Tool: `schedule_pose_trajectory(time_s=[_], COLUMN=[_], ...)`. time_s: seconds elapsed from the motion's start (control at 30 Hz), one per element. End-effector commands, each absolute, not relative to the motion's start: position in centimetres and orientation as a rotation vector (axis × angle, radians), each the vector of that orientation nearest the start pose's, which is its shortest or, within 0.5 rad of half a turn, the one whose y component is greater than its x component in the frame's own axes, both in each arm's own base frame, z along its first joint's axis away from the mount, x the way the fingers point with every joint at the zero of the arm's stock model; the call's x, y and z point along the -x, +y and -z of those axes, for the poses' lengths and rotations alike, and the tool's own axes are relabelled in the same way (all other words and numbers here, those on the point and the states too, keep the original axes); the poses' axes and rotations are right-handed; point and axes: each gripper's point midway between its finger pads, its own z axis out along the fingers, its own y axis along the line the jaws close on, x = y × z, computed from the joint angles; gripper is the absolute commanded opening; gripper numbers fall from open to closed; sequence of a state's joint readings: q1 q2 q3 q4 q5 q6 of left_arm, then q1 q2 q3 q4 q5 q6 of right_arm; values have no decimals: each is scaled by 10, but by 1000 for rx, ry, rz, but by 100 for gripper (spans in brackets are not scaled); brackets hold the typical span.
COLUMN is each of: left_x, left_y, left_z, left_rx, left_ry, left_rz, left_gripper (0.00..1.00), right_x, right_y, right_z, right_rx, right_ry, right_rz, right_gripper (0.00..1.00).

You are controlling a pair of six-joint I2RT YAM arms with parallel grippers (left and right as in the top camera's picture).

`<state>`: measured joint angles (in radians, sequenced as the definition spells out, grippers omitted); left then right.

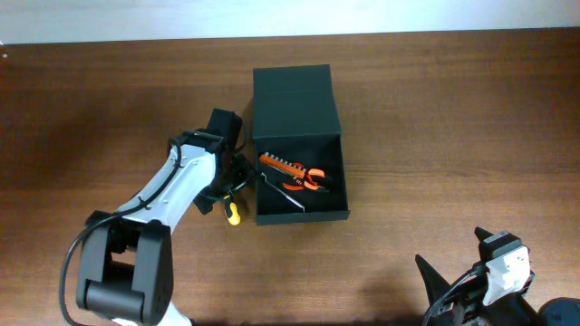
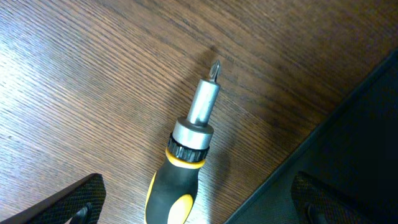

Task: Pack container
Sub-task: 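Move the left gripper back down to the yellow-black screwdriver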

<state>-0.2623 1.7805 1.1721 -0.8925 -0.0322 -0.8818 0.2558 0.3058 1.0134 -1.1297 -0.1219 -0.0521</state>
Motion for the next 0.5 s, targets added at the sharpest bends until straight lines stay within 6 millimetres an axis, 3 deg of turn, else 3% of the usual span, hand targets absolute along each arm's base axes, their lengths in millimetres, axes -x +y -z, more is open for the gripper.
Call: schedule_pose_trajectory(time_s=[0.0,0.23,0.47], left_x=[-313,-308,-303], left_y=[-80,-79,-80], left_z=[-27,-13,1], left_rx=[933,945,961], left_ry=[2953,2991,3035], left_rz=[11,-28,-46], left_gripper=[98,97,89], right_x=[-130,-130,-130], right_y=[54,54,54], right_z=[-298,-298,-298], right_rx=[366,366,366], right_ry=[1959,1959,1959], right_rz=[-251,-251,-251], right_gripper=[99,99,99])
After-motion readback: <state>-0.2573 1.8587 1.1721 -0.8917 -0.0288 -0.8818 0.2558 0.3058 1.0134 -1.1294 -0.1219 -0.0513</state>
